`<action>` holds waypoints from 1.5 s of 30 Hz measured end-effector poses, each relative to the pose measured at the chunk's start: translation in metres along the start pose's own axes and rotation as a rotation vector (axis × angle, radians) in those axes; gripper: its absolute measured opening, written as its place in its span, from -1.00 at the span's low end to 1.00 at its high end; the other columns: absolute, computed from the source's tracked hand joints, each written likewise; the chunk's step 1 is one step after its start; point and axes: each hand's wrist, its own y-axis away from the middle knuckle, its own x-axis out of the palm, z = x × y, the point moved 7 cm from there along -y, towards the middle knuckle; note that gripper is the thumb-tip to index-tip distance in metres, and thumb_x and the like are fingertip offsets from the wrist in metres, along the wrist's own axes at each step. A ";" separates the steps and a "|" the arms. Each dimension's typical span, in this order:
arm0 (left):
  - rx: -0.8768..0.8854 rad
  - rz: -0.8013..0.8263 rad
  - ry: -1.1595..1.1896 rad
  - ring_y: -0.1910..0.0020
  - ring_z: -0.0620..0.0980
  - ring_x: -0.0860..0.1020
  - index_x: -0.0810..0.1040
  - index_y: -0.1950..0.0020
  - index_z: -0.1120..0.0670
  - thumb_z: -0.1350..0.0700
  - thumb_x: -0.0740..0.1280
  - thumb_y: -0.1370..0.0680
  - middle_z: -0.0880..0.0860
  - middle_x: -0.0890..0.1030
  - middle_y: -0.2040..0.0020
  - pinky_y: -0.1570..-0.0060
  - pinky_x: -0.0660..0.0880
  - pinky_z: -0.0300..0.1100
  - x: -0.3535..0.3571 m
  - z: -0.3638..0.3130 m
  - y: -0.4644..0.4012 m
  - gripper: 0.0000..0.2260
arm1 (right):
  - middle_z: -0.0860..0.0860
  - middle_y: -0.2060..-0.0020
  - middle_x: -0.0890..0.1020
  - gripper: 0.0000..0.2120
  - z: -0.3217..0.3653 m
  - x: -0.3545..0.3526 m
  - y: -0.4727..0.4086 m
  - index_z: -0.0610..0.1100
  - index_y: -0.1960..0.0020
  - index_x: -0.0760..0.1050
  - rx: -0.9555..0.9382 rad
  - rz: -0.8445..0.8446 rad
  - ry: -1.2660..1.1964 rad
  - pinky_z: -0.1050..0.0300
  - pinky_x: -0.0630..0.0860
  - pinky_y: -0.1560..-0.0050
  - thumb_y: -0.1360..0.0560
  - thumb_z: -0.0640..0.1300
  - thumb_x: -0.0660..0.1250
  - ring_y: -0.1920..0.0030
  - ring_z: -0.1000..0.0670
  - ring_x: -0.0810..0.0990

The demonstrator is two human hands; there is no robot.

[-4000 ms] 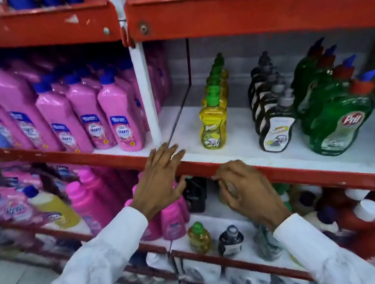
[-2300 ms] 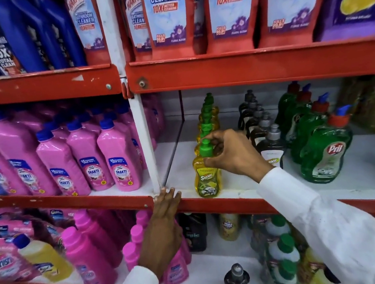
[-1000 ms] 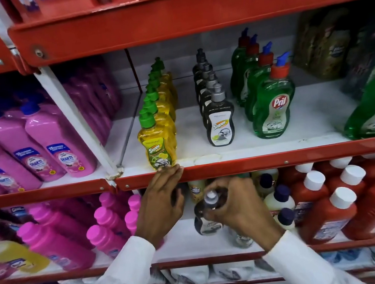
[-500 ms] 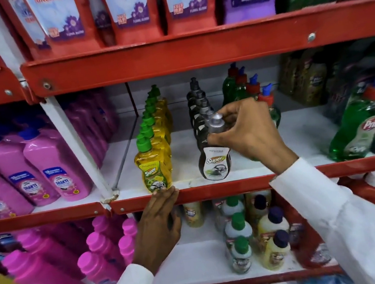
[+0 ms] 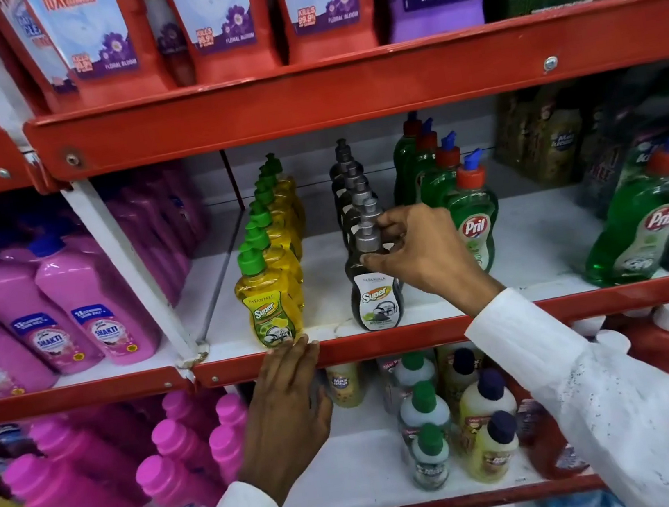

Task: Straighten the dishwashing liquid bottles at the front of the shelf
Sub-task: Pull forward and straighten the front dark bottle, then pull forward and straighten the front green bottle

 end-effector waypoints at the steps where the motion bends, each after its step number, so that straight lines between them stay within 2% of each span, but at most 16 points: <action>1: 0.004 -0.010 -0.013 -0.42 0.09 0.39 0.42 -0.42 0.13 -0.01 0.23 -0.50 0.11 0.49 -0.40 -0.43 0.29 0.08 -0.001 -0.005 -0.001 -0.50 | 0.05 0.09 0.72 -0.58 -0.001 0.000 0.001 -0.08 -0.16 0.64 -0.004 -0.003 -0.007 0.64 0.36 0.35 -0.32 -0.13 0.59 0.33 0.34 0.50; 3: 0.032 -0.028 -0.011 -0.39 0.10 0.41 0.45 -0.39 0.13 0.03 0.29 -0.48 0.11 0.52 -0.37 -0.40 0.30 0.11 0.000 -0.021 -0.005 -0.52 | 0.07 0.06 0.72 -0.54 -0.006 -0.002 0.004 -0.06 -0.21 0.61 0.001 -0.008 -0.020 0.59 0.40 0.35 -0.34 -0.11 0.58 0.33 0.32 0.52; 6: 0.130 -0.061 0.021 -0.34 0.09 0.45 0.48 -0.35 0.11 0.06 0.32 -0.48 0.09 0.56 -0.33 -0.36 0.36 0.12 0.002 -0.058 -0.014 -0.56 | 0.09 -0.01 0.70 -0.54 -0.017 -0.019 0.016 -0.03 -0.24 0.59 0.011 -0.082 -0.036 0.42 0.53 0.22 -0.36 -0.05 0.56 0.25 0.24 0.59; 9: 0.226 -0.068 0.060 -0.30 0.09 0.47 0.49 -0.34 0.10 0.09 0.35 -0.48 0.08 0.57 -0.29 -0.31 0.42 0.09 0.011 -0.095 -0.026 -0.58 | 0.13 0.08 0.70 -0.75 -0.042 -0.057 0.048 -0.02 -0.09 0.63 -0.005 -0.348 -0.108 0.36 0.56 0.22 -0.42 -0.10 0.50 0.27 0.20 0.61; 12: 0.276 -0.018 0.059 -0.32 0.09 0.45 0.43 -0.40 0.11 0.07 0.34 -0.49 0.09 0.55 -0.32 -0.34 0.42 0.08 0.029 -0.121 -0.036 -0.53 | 0.09 0.12 0.69 -0.84 -0.087 -0.087 0.084 -0.02 0.00 0.61 0.032 -0.610 -0.162 0.07 0.62 0.18 -0.44 -0.18 0.44 0.22 0.06 0.64; 14: 0.289 0.026 0.041 -0.35 0.10 0.44 0.39 -0.43 0.10 0.05 0.34 -0.49 0.09 0.52 -0.36 -0.38 0.39 0.07 0.043 -0.130 -0.041 -0.49 | 0.06 0.02 0.64 -0.76 -0.120 -0.099 0.097 -0.05 -0.09 0.55 0.058 -0.715 -0.125 -0.05 0.59 0.03 -0.44 -0.20 0.43 0.07 -0.03 0.62; 17: 0.280 0.061 0.020 -0.34 0.12 0.43 0.39 -0.43 0.11 0.05 0.33 -0.49 0.10 0.51 -0.36 -0.39 0.35 0.09 0.056 -0.135 -0.046 -0.48 | -0.12 -0.22 0.53 -0.51 -0.161 -0.114 0.106 -0.16 -0.29 0.43 0.119 -0.829 0.019 0.01 0.41 -0.30 -0.40 -0.23 0.47 -0.23 -0.11 0.46; 19: 0.252 0.053 0.023 -0.32 0.12 0.45 0.42 -0.41 0.11 0.04 0.31 -0.48 0.10 0.53 -0.34 -0.37 0.36 0.10 0.059 -0.134 -0.048 -0.50 | -0.19 -0.37 0.40 -0.36 -0.185 -0.125 0.107 -0.17 -0.40 0.31 0.209 -0.869 0.060 -0.02 0.26 -0.45 -0.39 -0.18 0.48 -0.38 -0.15 0.32; 22: 0.245 0.035 0.020 -0.29 0.10 0.46 0.43 -0.40 0.12 0.03 0.26 -0.48 0.10 0.54 -0.31 -0.38 0.32 0.05 0.058 -0.135 -0.048 -0.51 | -0.23 -0.46 0.28 -0.18 -0.215 -0.137 0.099 -0.20 -0.49 0.15 0.323 -0.846 0.098 -0.05 0.17 -0.50 -0.39 -0.07 0.51 -0.46 -0.21 0.23; 25: 0.244 0.035 0.015 -0.29 0.07 0.44 0.45 -0.38 0.14 0.02 0.23 -0.48 0.08 0.54 -0.29 -0.41 0.25 -0.04 0.055 -0.137 -0.048 -0.52 | -0.24 -0.44 0.35 -0.10 -0.232 -0.144 0.086 -0.23 -0.51 0.13 0.383 -0.790 0.107 -0.14 0.27 -0.47 -0.37 0.02 0.54 -0.43 -0.26 0.30; 31: 0.204 0.066 0.030 -0.33 0.06 0.43 0.43 -0.40 0.13 0.00 0.20 -0.49 0.07 0.53 -0.32 -0.46 0.19 -0.09 0.053 -0.137 -0.047 -0.51 | -0.23 -0.29 0.50 -0.18 -0.230 -0.154 0.074 -0.24 -0.40 0.30 0.334 -0.771 0.081 -0.11 0.46 -0.32 -0.31 0.08 0.56 -0.29 -0.24 0.46; 37: 0.164 0.085 0.049 -0.36 0.01 0.40 0.40 -0.43 0.08 -0.02 0.20 -0.50 0.02 0.50 -0.35 -0.46 0.29 -0.03 0.052 -0.137 -0.046 -0.50 | -0.22 -0.25 0.47 -0.17 -0.175 -0.124 0.073 -0.24 -0.39 0.27 0.172 -0.695 0.079 -0.06 0.42 -0.27 -0.34 0.16 0.53 -0.25 -0.17 0.43; 39: 0.158 0.090 0.054 -0.37 0.00 0.38 0.39 -0.44 0.07 -0.01 0.21 -0.51 0.00 0.49 -0.36 -0.47 0.22 -0.08 0.052 -0.137 -0.045 -0.50 | -0.17 -0.23 0.47 -0.18 -0.156 -0.104 0.069 -0.22 -0.37 0.27 0.131 -0.627 0.064 -0.05 0.45 -0.25 -0.34 0.21 0.50 -0.23 -0.12 0.43; 42: 0.153 0.086 0.056 -0.37 0.00 0.38 0.40 -0.43 0.07 -0.01 0.22 -0.50 0.01 0.49 -0.35 -0.45 0.16 -0.12 0.050 -0.138 -0.045 -0.51 | -0.13 -0.22 0.47 -0.17 -0.139 -0.072 0.064 -0.20 -0.37 0.27 0.122 -0.533 0.017 -0.02 0.48 -0.23 -0.33 0.27 0.47 -0.21 -0.07 0.43; 45: 0.149 0.064 0.077 -0.35 -0.01 0.37 0.41 -0.41 0.06 -0.01 0.21 -0.49 0.01 0.50 -0.33 -0.44 0.19 -0.11 0.047 -0.140 -0.046 -0.52 | -0.12 -0.21 0.48 -0.15 -0.136 -0.047 0.062 -0.17 -0.35 0.27 0.152 -0.486 0.017 -0.08 0.52 -0.20 -0.30 0.30 0.48 -0.19 -0.10 0.45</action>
